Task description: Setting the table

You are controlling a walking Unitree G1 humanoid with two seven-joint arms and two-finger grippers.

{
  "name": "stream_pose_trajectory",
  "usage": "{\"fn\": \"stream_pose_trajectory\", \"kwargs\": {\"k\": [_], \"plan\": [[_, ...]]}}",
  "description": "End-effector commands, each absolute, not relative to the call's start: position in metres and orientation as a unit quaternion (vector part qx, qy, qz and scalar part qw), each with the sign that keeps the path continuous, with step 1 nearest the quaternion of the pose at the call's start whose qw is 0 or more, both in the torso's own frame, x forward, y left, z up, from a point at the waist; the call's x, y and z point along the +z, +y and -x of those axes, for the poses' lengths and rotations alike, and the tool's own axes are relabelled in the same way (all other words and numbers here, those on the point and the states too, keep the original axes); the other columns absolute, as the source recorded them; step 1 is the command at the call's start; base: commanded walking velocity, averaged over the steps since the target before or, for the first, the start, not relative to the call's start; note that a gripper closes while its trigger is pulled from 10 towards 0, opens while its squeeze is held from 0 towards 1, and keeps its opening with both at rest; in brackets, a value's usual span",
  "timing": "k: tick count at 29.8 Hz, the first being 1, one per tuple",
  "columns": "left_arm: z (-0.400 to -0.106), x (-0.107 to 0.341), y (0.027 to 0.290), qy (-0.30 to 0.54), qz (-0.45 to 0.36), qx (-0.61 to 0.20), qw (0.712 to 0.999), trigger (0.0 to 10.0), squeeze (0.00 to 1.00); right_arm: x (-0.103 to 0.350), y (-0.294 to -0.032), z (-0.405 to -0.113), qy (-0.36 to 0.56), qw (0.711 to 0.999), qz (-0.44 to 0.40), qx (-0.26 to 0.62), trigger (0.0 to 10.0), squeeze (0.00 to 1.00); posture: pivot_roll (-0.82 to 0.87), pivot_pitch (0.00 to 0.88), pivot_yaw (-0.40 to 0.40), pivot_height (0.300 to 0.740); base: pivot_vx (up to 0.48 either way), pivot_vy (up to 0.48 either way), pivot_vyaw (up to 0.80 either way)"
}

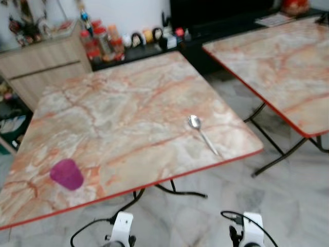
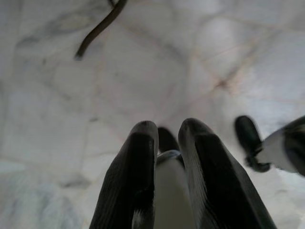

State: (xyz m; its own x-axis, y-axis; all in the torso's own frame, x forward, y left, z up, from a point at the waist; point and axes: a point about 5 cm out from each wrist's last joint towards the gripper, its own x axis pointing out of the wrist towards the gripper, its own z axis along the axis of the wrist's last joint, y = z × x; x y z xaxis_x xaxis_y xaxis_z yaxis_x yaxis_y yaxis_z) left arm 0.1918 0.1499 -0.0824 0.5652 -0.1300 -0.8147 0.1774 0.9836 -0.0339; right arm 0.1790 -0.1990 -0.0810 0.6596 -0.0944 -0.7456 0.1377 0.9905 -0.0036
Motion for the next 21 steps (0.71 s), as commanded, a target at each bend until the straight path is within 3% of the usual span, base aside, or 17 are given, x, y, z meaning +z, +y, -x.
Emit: {"fn": "stream_pose_trajectory", "kwargs": {"k": [1,8,21], "plan": [[-0.194,-0.082,0.153,0.463,-0.038,-0.088,0.881,10.0,0.00,-0.081,-0.193,-0.180,0.409,0.911,-0.026,-0.051,10.0,0.00,-0.33,0.000,0.129,0.740,0.274,0.000,0.00],[-0.203,-0.077,0.151,0.453,-0.039,-0.090,0.886,10.0,0.00,-0.079,-0.191,-0.186,0.407,0.912,-0.023,-0.046,10.0,0.00,-0.32,0.000,0.132,0.740,0.270,0.000,0.00],[-0.203,-0.077,0.155,0.456,-0.033,-0.074,0.886,10.0,0.00,-0.082,-0.190,-0.179,0.414,0.909,-0.016,-0.040,10.0,0.00,-0.31,0.000,0.119,0.740,0.000,0.000,0.00]]}}
